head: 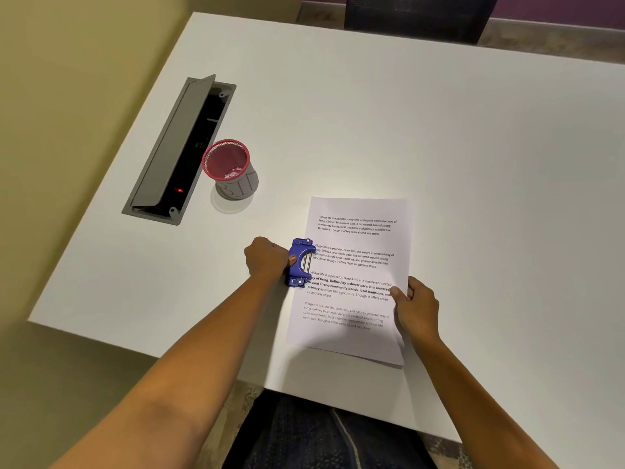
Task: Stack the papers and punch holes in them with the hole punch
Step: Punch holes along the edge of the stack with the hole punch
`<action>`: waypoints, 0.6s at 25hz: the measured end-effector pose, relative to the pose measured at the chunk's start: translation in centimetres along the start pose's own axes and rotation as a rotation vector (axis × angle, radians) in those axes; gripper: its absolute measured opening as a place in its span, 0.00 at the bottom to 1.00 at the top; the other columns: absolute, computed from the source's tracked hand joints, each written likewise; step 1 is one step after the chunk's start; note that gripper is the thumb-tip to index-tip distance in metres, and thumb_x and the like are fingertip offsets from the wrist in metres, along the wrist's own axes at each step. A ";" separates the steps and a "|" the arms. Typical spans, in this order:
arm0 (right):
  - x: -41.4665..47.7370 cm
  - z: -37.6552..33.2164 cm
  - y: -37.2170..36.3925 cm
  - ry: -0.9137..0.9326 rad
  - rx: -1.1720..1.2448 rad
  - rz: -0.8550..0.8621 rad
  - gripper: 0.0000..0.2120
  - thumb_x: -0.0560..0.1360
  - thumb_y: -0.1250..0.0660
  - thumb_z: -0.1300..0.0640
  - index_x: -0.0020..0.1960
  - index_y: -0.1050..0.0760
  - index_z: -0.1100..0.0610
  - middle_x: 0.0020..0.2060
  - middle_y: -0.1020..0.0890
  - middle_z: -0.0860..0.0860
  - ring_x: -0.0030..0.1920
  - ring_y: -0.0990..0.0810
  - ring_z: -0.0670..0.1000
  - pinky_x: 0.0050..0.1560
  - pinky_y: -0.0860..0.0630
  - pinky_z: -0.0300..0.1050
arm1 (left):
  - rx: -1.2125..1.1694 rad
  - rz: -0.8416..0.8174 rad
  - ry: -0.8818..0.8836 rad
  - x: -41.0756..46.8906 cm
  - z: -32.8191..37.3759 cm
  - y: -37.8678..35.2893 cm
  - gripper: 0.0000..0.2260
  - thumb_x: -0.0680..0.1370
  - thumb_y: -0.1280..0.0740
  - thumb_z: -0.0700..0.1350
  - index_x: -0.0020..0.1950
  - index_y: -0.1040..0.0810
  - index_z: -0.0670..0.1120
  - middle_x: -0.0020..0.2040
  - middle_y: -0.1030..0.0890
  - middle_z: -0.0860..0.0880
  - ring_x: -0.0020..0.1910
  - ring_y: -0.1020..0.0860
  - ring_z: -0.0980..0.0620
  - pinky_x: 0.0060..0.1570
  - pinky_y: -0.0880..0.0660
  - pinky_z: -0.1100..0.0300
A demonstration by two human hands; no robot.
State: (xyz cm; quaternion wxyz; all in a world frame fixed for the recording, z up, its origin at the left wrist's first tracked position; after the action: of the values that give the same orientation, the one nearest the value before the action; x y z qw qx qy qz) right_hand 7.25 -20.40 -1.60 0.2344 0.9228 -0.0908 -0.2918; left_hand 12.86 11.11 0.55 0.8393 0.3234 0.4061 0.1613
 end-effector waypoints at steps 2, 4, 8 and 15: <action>0.0 0.0 0.0 -0.004 -0.005 -0.003 0.12 0.78 0.36 0.61 0.61 0.25 0.59 0.58 0.18 0.55 0.49 0.20 0.53 0.50 0.26 0.41 | -0.002 0.003 0.011 0.1 0.0 0.0 0.11 0.73 0.31 0.35 0.53 0.19 0.34 0.52 0.17 0.38 0.51 0.18 0.41 0.50 0.22 0.53; 0.1 0.1 0.0 -0.006 -0.012 -0.004 0.13 0.78 0.36 0.61 0.61 0.25 0.59 0.59 0.19 0.55 0.53 0.19 0.56 0.51 0.26 0.41 | -0.002 0.003 0.016 0.1 0.0 0.0 0.11 0.72 0.31 0.35 0.53 0.19 0.34 0.52 0.17 0.38 0.48 0.18 0.42 0.49 0.22 0.54; 0.2 0.2 -0.2 -0.017 -0.011 -0.001 0.12 0.78 0.35 0.61 0.61 0.25 0.60 0.59 0.19 0.56 0.55 0.19 0.58 0.52 0.27 0.41 | -0.006 0.011 0.020 0.1 -0.1 -0.1 0.11 0.72 0.31 0.35 0.52 0.18 0.34 0.52 0.16 0.39 0.48 0.18 0.41 0.47 0.22 0.54; 0.3 0.3 -0.1 -0.019 -0.011 0.017 0.11 0.77 0.35 0.61 0.59 0.24 0.59 0.57 0.18 0.55 0.54 0.19 0.56 0.52 0.27 0.41 | -0.013 0.017 0.043 0.2 -0.2 -0.1 0.10 0.70 0.31 0.33 0.50 0.17 0.35 0.48 0.16 0.40 0.40 0.22 0.44 0.44 0.22 0.56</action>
State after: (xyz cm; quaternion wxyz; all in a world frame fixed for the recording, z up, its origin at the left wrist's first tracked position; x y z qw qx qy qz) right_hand 7.34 -20.52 -2.04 0.2411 0.9180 -0.0990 -0.2989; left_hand 12.85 11.26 0.31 0.8312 0.3177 0.4202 0.1778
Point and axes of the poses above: each hand's wrist, its own x-axis towards the middle knuckle, its own y-axis out of the back of the hand, z = x × y, the point moved 7 cm from there along x, towards the middle knuckle
